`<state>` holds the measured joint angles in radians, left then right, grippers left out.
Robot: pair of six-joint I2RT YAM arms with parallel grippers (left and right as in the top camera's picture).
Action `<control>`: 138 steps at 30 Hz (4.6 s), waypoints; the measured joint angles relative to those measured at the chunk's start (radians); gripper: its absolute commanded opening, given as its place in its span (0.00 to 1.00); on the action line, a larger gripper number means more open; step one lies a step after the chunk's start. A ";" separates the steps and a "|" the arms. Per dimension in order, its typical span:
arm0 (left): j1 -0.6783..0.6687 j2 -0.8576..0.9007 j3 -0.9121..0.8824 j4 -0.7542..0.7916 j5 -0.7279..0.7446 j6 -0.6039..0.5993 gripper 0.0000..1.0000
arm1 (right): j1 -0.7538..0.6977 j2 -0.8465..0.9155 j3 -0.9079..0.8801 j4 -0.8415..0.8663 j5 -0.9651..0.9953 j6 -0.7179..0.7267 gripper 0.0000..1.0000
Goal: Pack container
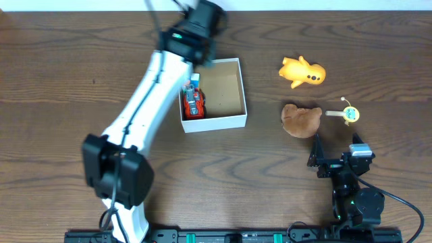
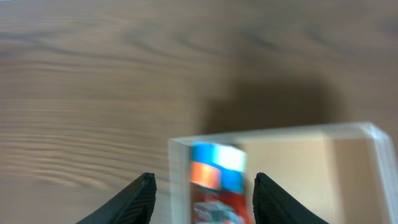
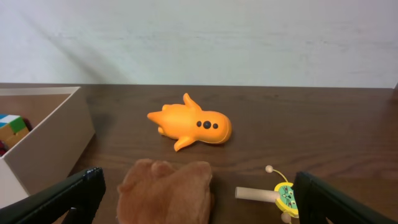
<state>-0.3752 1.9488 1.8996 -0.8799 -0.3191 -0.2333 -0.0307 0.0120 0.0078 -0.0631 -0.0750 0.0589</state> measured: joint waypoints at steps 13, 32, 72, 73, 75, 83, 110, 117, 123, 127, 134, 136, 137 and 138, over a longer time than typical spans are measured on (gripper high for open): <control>0.334 -0.005 0.004 0.003 -0.073 -0.023 0.98 | 0.000 0.000 0.000 0.000 0.000 0.000 0.99; 0.347 -0.005 0.004 0.002 -0.068 -0.032 0.98 | 0.000 0.000 0.000 0.001 0.012 -0.010 0.99; 0.347 -0.005 0.004 0.002 -0.061 -0.032 0.98 | 0.000 1.191 0.788 0.144 0.440 0.290 0.99; 0.347 -0.005 0.004 0.002 -0.061 -0.032 0.98 | 0.000 1.194 0.789 0.106 0.482 0.354 0.99; 0.347 -0.005 0.004 0.002 -0.061 -0.032 0.98 | 0.000 1.201 0.789 0.061 0.536 0.434 0.99; 0.347 -0.005 0.004 0.002 -0.061 -0.032 0.98 | 0.000 1.223 0.789 -0.019 0.599 0.559 0.99; 0.347 -0.005 0.004 0.002 -0.061 -0.032 0.98 | 0.062 1.439 1.080 -0.267 0.826 0.724 0.99; 0.347 -0.005 0.004 0.002 -0.061 -0.032 0.98 | 0.061 1.501 1.084 -0.446 0.769 0.885 0.99; 0.347 -0.005 0.004 0.002 -0.061 -0.032 0.98 | 0.061 1.547 1.085 -0.576 0.724 1.018 0.99; 0.347 -0.005 0.004 0.002 -0.061 -0.032 0.98 | 0.061 1.580 1.085 -0.577 0.682 1.066 0.99; 0.347 -0.005 0.004 0.002 -0.061 -0.032 0.98 | 0.061 1.654 1.085 -0.557 0.644 1.089 0.99; 0.347 -0.005 0.004 0.002 -0.061 -0.032 0.98 | 0.061 1.664 1.085 -0.557 0.639 1.090 0.99; 0.347 -0.005 0.004 0.002 -0.061 -0.032 0.98 | 0.061 1.667 1.085 -0.557 0.637 1.090 0.99; 0.347 -0.005 0.004 0.002 -0.061 -0.032 0.98 | 0.061 1.669 1.085 -0.557 0.633 1.090 0.99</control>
<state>-0.0280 1.9434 1.9034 -0.8776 -0.3801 -0.2649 0.0303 1.6810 1.0924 -0.6197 0.5583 1.1488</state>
